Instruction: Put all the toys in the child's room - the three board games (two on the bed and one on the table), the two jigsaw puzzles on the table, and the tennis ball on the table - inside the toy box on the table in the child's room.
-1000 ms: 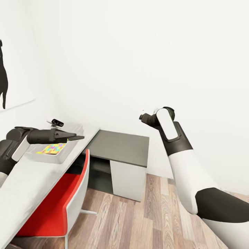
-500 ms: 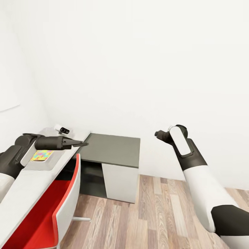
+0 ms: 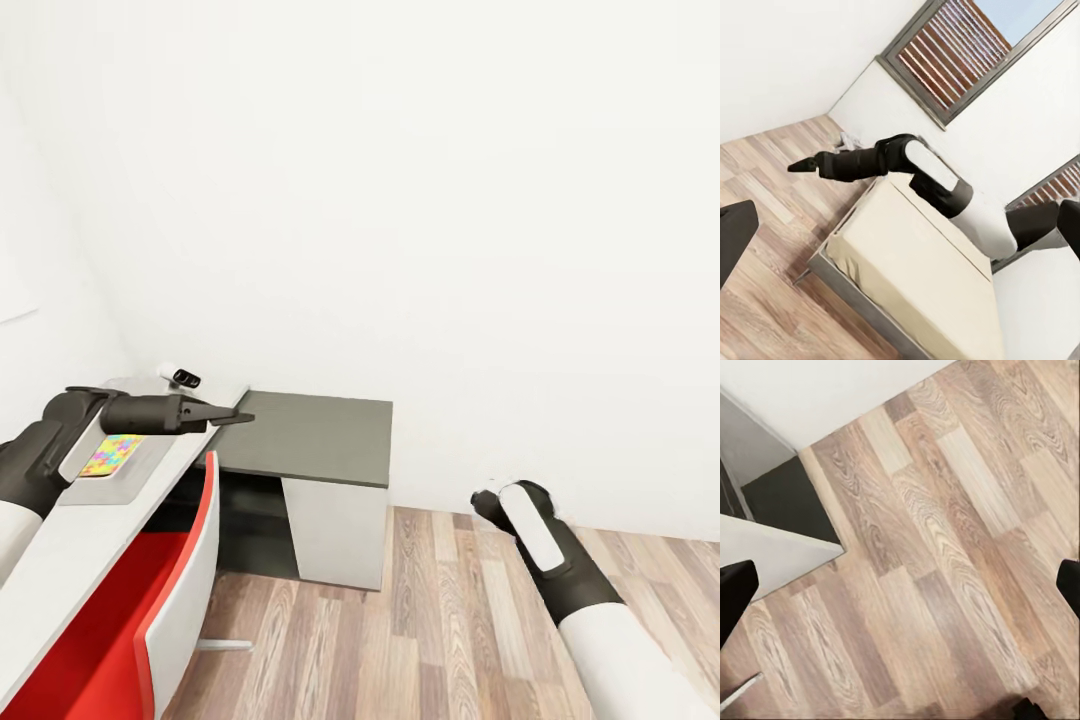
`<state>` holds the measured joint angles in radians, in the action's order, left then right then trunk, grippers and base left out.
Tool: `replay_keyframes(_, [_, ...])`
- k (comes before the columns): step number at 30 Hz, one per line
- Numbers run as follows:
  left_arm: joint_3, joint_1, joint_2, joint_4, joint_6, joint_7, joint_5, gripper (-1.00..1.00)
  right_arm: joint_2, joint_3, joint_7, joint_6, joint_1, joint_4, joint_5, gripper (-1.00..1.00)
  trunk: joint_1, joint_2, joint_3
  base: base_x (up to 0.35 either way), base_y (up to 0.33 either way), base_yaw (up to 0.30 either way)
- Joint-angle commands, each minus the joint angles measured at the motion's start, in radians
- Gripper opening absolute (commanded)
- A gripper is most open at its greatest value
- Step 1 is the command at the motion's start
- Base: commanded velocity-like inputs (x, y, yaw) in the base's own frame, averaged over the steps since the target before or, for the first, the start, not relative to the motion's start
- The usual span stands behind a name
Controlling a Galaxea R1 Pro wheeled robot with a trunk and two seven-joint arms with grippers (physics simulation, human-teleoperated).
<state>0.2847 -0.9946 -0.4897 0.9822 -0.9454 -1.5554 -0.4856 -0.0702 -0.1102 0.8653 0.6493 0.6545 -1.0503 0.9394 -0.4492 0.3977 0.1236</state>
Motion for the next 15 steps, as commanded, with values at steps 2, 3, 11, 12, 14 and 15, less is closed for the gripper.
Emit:
replay_keyframes(2, [0.004, 0.002, -0.002, 0.0, -0.01, -0.004, -0.002, 1.0, -0.002, -0.004, 0.009, -0.038, -0.073, 0.0, 0.0, 1.0, -0.001, 0.002, 0.002, 0.0, 0.0, -0.004])
replay_keyframes(3, [0.004, 0.007, -0.004, 0.0, -0.01, -0.004, -0.002, 1.0, -0.002, -0.005, 0.009, -0.061, -0.114, 0.001, -0.009, 1.0, -0.001, 0.002, 0.002, 0.0, 0.0, -0.002])
replay_keyframes(11, [0.004, 0.04, -0.003, -0.001, 0.045, 0.001, -0.001, 1.0, 0.012, -0.03, 0.008, -0.257, -0.273, 0.054, -0.189, 1.0, -0.001, 0.002, 0.002, 0.0, 0.0, 0.0])
replay_keyframes(12, [0.004, 0.04, -0.003, -0.002, 0.048, 0.002, -0.001, 1.0, 0.013, -0.034, 0.007, -0.268, -0.279, 0.065, -0.201, 1.0, -0.001, 0.002, 0.002, 0.0, 0.0, 0.0])
replay_keyframes(14, [0.004, 0.047, -0.004, -0.002, 0.058, 0.005, 0.0, 1.0, 0.016, -0.047, 0.0, -0.324, -0.292, 0.137, -0.238, 1.0, -0.001, 0.002, 0.002, 0.0, 0.0, 0.0])
replay_keyframes(15, [0.004, 0.056, -0.004, -0.002, 0.065, 0.008, 0.002, 1.0, 0.017, -0.05, -0.007, -0.356, -0.295, 0.163, -0.244, 1.0, -0.001, 0.002, 0.002, 0.0, 0.0, 0.0])
